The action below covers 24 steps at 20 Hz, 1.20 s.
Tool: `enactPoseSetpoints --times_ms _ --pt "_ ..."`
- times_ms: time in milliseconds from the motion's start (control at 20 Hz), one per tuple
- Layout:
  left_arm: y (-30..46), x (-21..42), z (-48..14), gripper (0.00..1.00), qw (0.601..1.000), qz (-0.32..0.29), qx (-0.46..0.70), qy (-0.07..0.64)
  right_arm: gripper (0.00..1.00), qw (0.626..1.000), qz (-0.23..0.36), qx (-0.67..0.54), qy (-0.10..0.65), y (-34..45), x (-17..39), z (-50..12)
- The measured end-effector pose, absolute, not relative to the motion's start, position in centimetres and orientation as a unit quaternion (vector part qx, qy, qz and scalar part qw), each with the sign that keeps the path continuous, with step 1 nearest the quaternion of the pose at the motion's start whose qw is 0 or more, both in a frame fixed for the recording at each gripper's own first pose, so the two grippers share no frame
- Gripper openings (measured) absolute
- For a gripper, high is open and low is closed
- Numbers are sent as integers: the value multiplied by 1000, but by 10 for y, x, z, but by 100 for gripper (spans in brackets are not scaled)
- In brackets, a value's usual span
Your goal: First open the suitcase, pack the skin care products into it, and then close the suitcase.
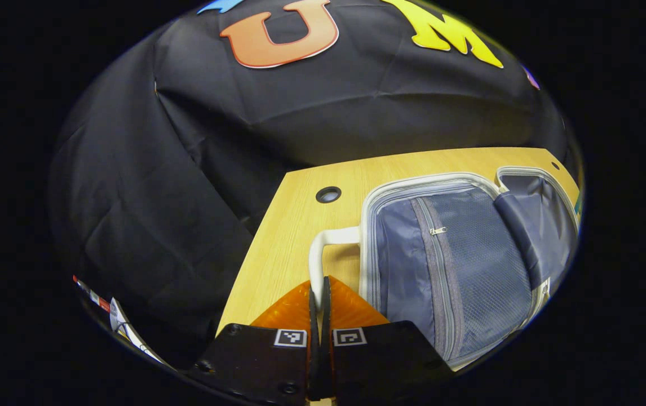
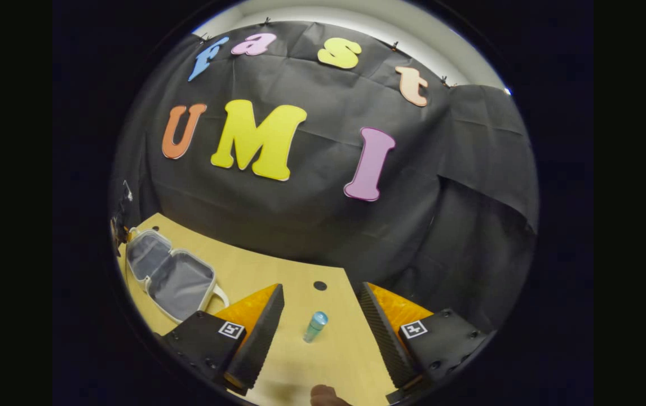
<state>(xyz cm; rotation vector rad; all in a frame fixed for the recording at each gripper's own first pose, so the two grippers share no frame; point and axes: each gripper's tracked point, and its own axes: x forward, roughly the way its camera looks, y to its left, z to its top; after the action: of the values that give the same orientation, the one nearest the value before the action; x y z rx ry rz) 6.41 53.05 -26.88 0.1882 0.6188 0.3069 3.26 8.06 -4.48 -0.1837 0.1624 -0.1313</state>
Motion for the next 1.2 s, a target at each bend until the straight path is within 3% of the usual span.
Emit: enactPoseSetpoints --times_ms 150,250,500,750,1200 --pt "530 63 -276 9 935 156 80 310 82 990 -73 -85 84 71 33 -48" --pt "534 58 -269 24 936 163 77 304 81 990 -71 -85 85 64 36 -51" --pt "500 38 -217 100 946 156 72 275 81 993 -49 -87 66 43 42 -51" --pt "390 37 -163 99 963 121 77 229 82 994 -16 -84 64 21 51 -60" --pt "146 55 -166 99 978 -12 44 206 80 993 19 -82 78 -21 58 -80"
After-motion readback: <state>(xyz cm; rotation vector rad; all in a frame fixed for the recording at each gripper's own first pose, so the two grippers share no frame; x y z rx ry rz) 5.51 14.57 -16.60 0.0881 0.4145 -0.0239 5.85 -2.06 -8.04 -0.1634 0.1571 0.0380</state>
